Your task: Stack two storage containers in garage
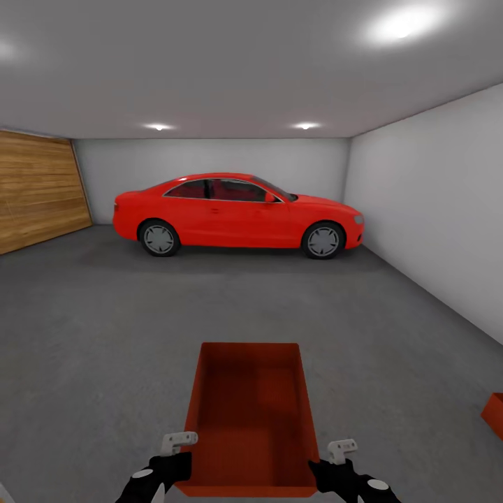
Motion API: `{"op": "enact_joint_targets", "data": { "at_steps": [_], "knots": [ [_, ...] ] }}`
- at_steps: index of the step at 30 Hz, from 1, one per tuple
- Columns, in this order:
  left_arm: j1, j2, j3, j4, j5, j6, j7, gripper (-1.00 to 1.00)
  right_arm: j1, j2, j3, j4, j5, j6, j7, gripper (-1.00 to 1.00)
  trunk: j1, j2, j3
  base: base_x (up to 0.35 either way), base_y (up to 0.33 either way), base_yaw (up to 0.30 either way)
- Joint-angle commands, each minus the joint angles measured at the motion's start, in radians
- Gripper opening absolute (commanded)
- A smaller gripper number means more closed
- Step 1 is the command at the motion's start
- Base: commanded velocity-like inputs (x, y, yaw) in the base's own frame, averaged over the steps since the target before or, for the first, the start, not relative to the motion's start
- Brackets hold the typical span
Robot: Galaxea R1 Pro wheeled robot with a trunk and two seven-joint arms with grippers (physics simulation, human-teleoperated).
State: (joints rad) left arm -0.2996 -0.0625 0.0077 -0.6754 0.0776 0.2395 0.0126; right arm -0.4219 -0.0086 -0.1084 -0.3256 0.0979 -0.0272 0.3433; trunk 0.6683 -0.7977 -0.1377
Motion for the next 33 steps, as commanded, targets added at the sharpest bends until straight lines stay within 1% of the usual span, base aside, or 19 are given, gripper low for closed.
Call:
{"op": "enact_joint_targets", "data": {
  "at_steps": [1, 11, 19, 33],
  "knots": [
    [-0.001, -0.016, 0.007, -0.004, 0.002, -0.016, 0.004, -1.0, 0.0, 0.01, -0.005, 0.004, 0.022, -0.002, 0.01, -1.0, 0.0, -0.001, -0.002, 0.0, 0.0, 0.0],
    [-0.001, -0.015, 0.007, -0.004, 0.002, -0.016, 0.003, -1.0, 0.0, 0.01, -0.005, 0.004, 0.022, -0.002, 0.011, -1.0, 0.0, -0.001, -0.002, 0.004, 0.0, 0.0],
    [-0.001, -0.015, 0.006, -0.004, 0.002, -0.016, 0.003, -1.0, 0.0, 0.01, -0.005, 0.004, 0.022, -0.002, 0.011, -1.0, 0.0, -0.001, -0.002, 0.142, 0.0, 0.0],
    [-0.001, -0.016, 0.007, -0.004, 0.001, -0.016, 0.003, -1.0, 0.0, 0.01, -0.005, 0.004, 0.022, -0.002, 0.013, -1.0, 0.0, -0.001, -0.002, 0.008, 0.0, 0.0]
  ]
}}
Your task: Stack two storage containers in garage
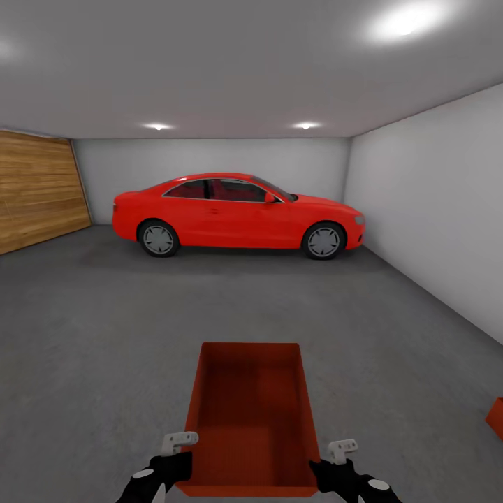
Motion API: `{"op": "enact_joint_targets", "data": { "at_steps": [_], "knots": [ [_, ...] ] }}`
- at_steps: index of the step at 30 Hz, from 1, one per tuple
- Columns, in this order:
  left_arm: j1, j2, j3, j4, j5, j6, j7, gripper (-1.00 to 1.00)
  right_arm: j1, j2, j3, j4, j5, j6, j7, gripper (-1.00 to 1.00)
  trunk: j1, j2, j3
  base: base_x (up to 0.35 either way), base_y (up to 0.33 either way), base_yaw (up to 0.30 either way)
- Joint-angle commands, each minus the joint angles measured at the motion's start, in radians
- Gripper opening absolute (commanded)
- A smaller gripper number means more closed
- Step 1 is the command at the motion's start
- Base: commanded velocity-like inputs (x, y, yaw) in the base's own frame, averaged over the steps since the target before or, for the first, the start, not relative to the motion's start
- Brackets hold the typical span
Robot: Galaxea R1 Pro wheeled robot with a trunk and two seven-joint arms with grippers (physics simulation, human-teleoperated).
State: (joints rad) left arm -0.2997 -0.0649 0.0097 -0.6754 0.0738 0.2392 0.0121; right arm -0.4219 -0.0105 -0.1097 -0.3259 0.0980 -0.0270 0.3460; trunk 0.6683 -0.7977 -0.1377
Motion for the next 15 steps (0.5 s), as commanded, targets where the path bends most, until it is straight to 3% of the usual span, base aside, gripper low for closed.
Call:
{"op": "enact_joint_targets", "data": {
  "at_steps": [1, 15],
  "knots": [
    [-0.001, -0.013, 0.005, -0.004, 0.006, -0.015, 0.003, -1.0, 0.0, 0.012, -0.004, 0.004, 0.022, -0.002, 0.013, -1.0, 0.0, -0.001, -0.002, 0.0, 0.0, 0.0],
    [-0.001, -0.013, 0.005, -0.004, 0.005, -0.015, 0.004, -1.0, 0.0, 0.012, -0.004, 0.004, 0.022, -0.004, 0.014, -1.0, 0.0, -0.001, -0.002, 0.0, 0.014, 0.0]
  ]
}}
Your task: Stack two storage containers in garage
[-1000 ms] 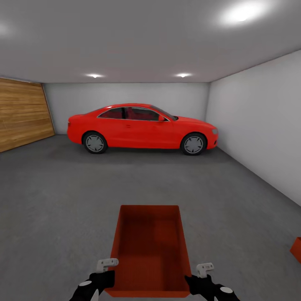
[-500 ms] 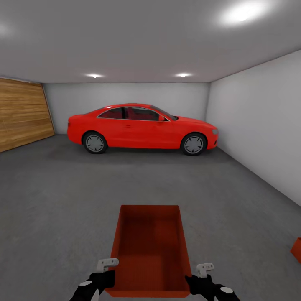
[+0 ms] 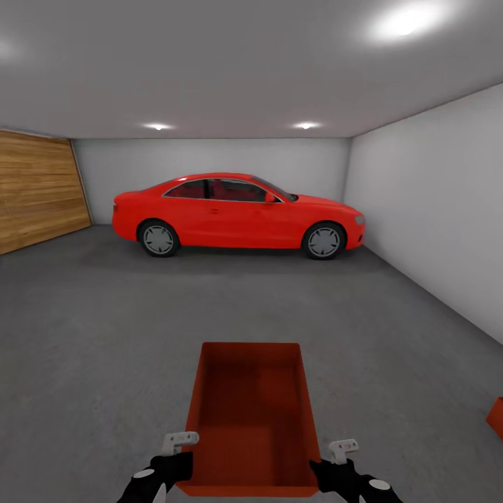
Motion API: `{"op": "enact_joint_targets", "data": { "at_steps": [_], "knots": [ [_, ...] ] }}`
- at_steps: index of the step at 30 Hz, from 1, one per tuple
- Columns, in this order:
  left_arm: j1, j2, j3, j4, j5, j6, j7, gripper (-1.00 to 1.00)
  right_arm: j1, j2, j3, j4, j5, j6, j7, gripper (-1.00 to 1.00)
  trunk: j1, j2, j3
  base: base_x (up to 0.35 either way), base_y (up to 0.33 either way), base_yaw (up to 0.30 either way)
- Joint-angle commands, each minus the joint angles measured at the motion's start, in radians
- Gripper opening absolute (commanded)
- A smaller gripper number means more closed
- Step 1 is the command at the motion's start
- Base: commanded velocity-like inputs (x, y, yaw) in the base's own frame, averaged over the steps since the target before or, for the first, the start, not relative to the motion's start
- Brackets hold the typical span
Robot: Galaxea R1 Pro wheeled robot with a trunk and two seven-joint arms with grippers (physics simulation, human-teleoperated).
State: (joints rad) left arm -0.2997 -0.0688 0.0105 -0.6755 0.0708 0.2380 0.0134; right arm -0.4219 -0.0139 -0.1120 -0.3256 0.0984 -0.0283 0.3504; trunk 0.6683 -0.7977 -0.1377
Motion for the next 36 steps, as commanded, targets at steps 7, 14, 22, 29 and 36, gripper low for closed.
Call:
{"op": "enact_joint_targets", "data": {
  "at_steps": [7, 14, 22, 29, 36],
  "knots": [
    [-0.001, -0.009, 0.004, -0.004, 0.009, -0.014, 0.003, -1.0, 0.0, 0.015, -0.002, 0.005, 0.021, -0.002, 0.01, -1.0, 0.0, -0.001, -0.002, 0.0, 0.0, 0.0],
    [-0.001, -0.01, 0.004, -0.005, 0.009, -0.014, 0.003, -1.0, 0.0, 0.015, -0.002, 0.004, 0.021, -0.002, 0.01, -1.0, 0.0, -0.001, -0.002, 0.0, 0.0, 0.0],
    [-0.001, -0.01, 0.004, -0.004, 0.009, -0.014, 0.003, -1.0, 0.0, 0.015, -0.002, 0.005, 0.021, -0.002, 0.009, -1.0, 0.0, -0.001, -0.002, 0.041, 0.0, 0.0],
    [-0.001, -0.009, 0.003, -0.004, 0.009, -0.014, 0.002, -1.0, 0.0, 0.015, -0.002, 0.005, 0.021, -0.002, 0.009, -1.0, 0.0, -0.001, -0.002, 0.23, 0.0, 0.0],
    [-0.001, -0.01, 0.004, -0.004, 0.009, -0.014, 0.002, -1.0, 0.0, 0.015, -0.002, 0.005, 0.021, -0.002, 0.009, -1.0, 0.0, -0.001, -0.002, 0.218, 0.0, 0.0]
  ]
}}
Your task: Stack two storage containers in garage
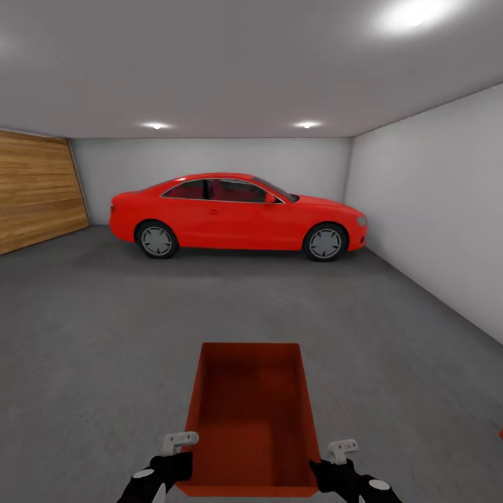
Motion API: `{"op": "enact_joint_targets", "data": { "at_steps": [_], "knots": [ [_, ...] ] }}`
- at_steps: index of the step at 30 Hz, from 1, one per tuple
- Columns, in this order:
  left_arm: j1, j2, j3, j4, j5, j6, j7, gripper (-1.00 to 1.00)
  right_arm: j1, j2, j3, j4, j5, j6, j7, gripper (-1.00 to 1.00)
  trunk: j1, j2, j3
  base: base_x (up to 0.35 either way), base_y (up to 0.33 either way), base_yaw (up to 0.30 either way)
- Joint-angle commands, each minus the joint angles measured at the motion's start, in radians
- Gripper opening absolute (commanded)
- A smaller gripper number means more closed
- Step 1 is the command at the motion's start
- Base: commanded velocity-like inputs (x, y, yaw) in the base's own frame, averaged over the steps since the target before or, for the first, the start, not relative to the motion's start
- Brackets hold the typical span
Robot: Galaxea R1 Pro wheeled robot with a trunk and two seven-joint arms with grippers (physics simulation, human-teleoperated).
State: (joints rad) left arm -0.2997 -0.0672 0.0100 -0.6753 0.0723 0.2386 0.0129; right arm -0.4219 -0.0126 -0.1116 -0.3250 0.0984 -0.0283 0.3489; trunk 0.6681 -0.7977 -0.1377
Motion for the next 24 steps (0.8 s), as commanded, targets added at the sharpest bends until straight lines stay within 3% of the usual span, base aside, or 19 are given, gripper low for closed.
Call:
{"op": "enact_joint_targets", "data": {
  "at_steps": [1, 24],
  "knots": [
    [-0.001, -0.011, 0.004, -0.004, 0.007, -0.015, 0.003, -1.0, 0.0, 0.014, -0.002, 0.004, 0.021, -0.002, 0.01, -1.0, 0.0, -0.001, -0.002, 0.064, 0.0, 0.0],
    [-0.001, -0.013, 0.005, -0.004, 0.007, -0.015, 0.003, -1.0, 0.0, 0.014, -0.002, 0.004, 0.021, -0.004, 0.011, -1.0, 0.0, -0.001, -0.002, 0.004, 0.0, 0.0]
  ]
}}
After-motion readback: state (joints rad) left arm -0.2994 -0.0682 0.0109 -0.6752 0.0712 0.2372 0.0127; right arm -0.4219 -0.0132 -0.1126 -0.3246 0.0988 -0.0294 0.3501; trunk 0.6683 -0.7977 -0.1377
